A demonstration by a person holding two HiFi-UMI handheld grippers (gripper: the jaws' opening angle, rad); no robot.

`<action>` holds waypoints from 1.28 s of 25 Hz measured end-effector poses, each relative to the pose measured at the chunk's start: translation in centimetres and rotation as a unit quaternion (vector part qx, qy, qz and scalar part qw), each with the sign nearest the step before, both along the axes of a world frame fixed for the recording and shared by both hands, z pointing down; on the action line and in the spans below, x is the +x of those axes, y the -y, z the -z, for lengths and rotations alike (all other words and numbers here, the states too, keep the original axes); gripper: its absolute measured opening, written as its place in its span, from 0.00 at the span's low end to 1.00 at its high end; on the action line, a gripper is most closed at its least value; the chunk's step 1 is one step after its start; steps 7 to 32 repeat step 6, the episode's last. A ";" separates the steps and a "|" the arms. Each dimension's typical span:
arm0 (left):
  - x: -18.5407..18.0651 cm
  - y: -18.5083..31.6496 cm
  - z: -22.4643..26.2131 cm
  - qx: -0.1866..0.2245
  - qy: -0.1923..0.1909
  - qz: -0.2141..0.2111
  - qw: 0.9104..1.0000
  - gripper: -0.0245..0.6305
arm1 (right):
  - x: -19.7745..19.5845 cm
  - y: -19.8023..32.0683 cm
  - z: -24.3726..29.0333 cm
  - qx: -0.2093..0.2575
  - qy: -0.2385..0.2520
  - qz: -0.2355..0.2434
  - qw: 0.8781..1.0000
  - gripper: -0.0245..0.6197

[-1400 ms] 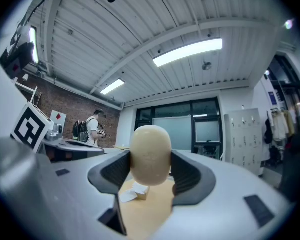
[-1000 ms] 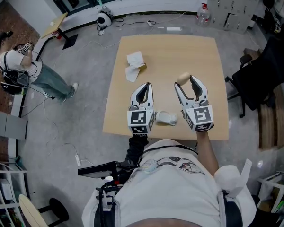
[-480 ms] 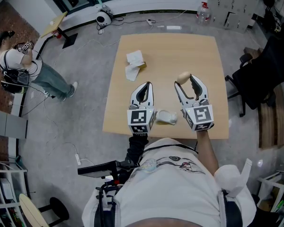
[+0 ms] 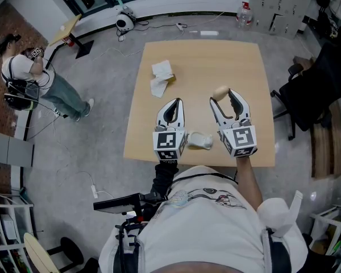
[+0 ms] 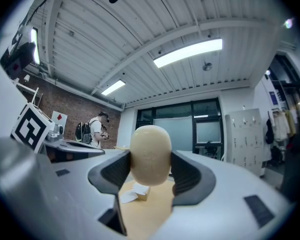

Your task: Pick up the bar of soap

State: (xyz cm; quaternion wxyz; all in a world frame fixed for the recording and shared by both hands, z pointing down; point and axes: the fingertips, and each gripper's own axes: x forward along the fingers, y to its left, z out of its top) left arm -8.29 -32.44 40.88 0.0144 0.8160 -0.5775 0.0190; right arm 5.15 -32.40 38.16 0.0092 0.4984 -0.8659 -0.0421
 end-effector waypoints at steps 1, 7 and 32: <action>0.0 0.0 0.0 0.001 0.001 0.000 1.000 0.04 | 0.0 0.0 0.0 0.000 0.000 0.000 1.000 0.43; 0.5 -0.4 0.2 0.001 -0.002 0.000 1.000 0.04 | 0.3 -0.4 0.1 -0.001 0.001 0.001 1.000 0.43; 0.5 -0.4 0.2 0.001 -0.002 0.000 1.000 0.04 | 0.3 -0.4 0.1 -0.001 0.001 0.001 1.000 0.43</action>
